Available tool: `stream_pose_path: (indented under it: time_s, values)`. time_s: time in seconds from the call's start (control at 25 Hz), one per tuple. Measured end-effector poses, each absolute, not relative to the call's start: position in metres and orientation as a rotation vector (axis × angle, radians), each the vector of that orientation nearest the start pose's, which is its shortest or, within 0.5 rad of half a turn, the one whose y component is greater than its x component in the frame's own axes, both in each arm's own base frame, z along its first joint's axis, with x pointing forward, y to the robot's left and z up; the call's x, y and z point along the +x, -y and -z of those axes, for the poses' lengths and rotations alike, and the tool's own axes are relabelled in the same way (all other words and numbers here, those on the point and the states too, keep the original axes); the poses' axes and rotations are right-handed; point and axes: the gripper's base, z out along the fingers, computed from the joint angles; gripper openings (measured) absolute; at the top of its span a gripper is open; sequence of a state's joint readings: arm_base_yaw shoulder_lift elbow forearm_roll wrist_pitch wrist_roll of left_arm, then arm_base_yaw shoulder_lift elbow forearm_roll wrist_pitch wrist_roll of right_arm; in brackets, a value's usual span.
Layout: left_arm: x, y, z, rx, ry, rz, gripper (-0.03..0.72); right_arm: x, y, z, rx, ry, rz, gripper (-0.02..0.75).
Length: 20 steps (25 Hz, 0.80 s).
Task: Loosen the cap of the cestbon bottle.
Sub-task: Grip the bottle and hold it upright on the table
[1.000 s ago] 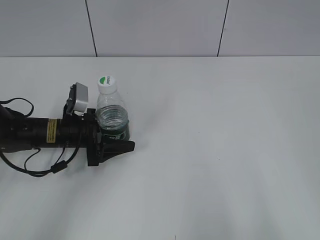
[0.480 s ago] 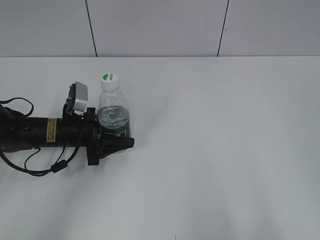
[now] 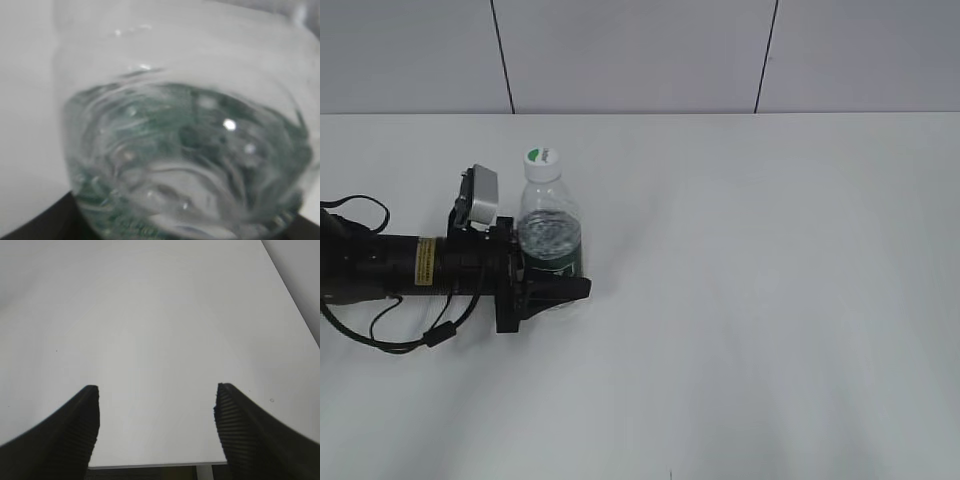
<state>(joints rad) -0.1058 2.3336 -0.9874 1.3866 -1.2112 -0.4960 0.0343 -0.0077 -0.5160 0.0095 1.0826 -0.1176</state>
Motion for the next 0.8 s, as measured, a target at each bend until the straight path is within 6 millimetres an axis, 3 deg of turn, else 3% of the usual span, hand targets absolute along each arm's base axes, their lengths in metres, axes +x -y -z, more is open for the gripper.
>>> stream_pose_path:
  time_s: [0.48, 0.8]
  values:
    - [0.325, 0.153, -0.044, 1.213, -1.618, 1.096, 0.430, -0.009, 0.000, -0.280, -0.156, -2.037, 0.044, 0.545]
    - [0.336, 0.183, -0.055, 1.248, -1.538, 1.072, 0.428, -0.009, 0.000, -0.280, -0.156, -2.037, 0.043, 0.545]
